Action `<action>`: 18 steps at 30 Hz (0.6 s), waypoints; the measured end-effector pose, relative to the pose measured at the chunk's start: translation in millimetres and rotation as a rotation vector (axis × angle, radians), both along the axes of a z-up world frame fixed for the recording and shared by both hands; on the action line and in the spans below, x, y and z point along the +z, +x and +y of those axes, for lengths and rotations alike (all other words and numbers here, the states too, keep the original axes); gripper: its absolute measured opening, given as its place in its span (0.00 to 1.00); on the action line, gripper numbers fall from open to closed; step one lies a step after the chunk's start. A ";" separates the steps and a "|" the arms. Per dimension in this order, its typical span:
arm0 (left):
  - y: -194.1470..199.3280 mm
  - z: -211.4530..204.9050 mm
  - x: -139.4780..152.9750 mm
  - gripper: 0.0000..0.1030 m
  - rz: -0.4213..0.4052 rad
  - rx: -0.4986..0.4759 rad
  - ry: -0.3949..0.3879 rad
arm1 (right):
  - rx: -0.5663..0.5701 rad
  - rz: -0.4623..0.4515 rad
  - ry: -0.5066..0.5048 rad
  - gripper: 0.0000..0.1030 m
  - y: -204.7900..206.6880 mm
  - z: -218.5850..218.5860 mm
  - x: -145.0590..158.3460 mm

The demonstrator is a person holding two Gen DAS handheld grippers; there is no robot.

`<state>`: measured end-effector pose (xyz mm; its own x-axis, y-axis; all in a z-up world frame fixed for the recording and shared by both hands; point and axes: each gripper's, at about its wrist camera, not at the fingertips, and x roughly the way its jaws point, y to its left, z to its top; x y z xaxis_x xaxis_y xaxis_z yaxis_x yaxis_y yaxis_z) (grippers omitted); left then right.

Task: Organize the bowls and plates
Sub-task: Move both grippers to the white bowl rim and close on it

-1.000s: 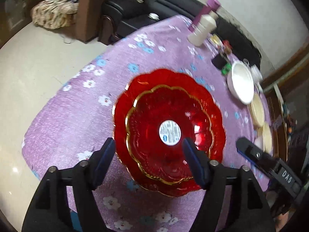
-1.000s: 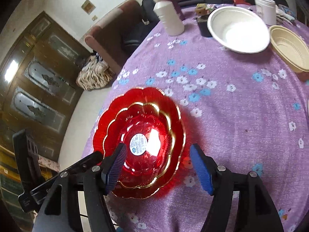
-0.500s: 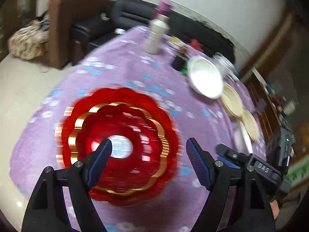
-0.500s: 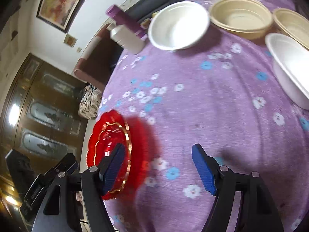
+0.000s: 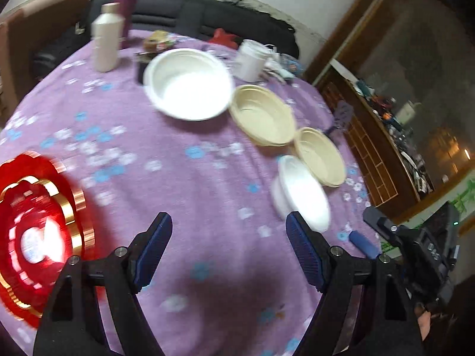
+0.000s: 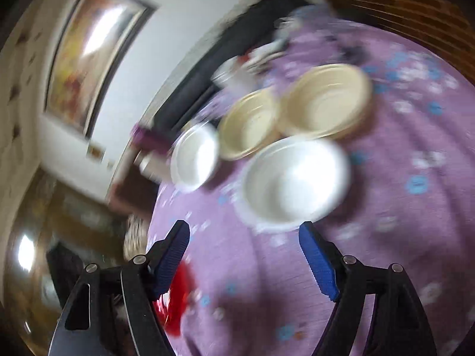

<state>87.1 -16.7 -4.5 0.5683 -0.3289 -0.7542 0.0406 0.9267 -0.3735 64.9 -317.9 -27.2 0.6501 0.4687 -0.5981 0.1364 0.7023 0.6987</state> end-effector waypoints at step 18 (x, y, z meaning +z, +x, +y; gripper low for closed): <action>59.0 -90.7 -44.8 0.77 0.098 -0.108 0.103 | -0.055 0.129 0.080 0.74 46.3 -38.7 -62.1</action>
